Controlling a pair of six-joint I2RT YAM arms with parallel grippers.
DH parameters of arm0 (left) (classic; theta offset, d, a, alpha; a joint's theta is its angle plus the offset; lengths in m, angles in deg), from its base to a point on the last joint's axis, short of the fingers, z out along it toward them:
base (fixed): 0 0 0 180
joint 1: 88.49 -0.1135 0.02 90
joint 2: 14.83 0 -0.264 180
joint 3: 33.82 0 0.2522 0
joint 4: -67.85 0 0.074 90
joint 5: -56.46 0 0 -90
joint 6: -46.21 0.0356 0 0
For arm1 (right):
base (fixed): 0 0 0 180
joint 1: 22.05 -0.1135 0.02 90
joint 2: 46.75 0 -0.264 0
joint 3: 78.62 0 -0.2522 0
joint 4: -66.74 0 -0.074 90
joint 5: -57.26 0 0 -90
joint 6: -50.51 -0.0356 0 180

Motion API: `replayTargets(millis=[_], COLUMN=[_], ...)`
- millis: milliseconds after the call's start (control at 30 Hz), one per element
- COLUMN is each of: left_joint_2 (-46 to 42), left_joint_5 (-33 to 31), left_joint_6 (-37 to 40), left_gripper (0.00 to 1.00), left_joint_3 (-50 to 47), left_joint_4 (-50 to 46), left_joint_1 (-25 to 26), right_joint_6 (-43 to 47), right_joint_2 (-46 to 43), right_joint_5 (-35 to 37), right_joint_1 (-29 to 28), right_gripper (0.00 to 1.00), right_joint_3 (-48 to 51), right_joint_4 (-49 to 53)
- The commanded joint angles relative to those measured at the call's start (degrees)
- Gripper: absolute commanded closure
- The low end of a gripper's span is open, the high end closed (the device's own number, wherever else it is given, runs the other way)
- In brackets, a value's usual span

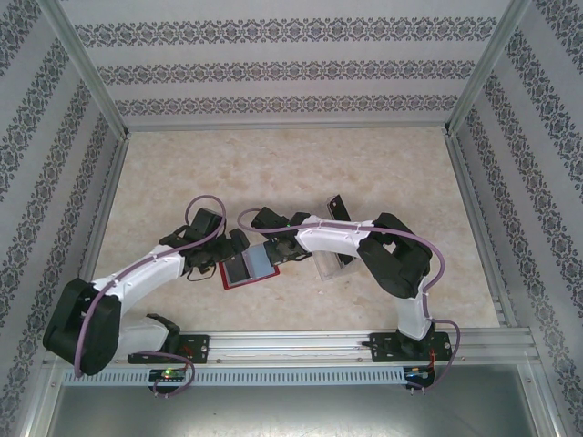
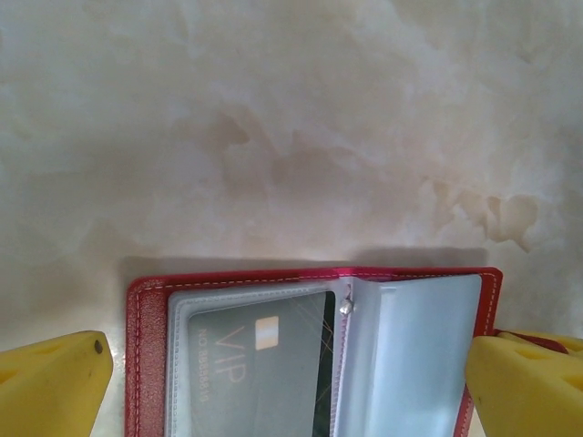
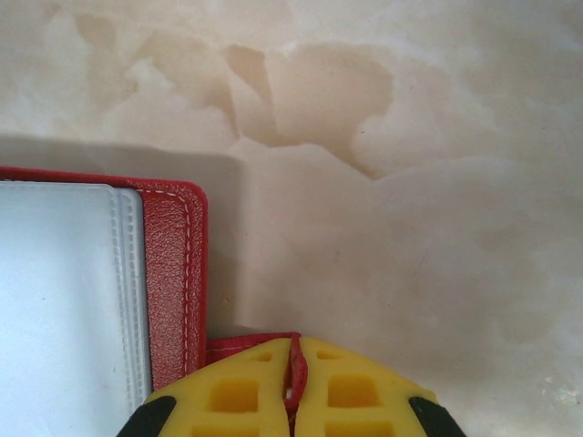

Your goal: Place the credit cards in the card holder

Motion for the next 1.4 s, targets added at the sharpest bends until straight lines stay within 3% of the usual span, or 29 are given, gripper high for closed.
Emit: replayTargets(millis=[0,700,900,1367], left_joint_2=[1.0,3.5,6.7,4.2], left_joint_5=[0.4,1.0,4.1,8.4], left_joint_6=[1.8,1.1,1.4,-3.2], left_gripper=[0.00,0.00,0.00,0.00], left_joint_3=[-0.8,-3.9,-1.1,5.3], left_joint_4=[3.0,7.4,9.7,13.9], left_joint_1=[0.4,0.5,1.1,5.4], right_joint_6=[-1.2,-1.3,-1.3,-1.7], right_joint_2=[-0.5,0.1,0.3,0.4], right_joint_5=[-1.9,-2.4,-2.7,-3.7], right_joint_1=[0.3,0.3,0.1,0.0], right_gripper=[1.00,1.00,1.00,1.00], right_joint_3=[0.9,0.3,0.2,0.6], right_joint_4=[1.1,1.0,1.0,-0.3])
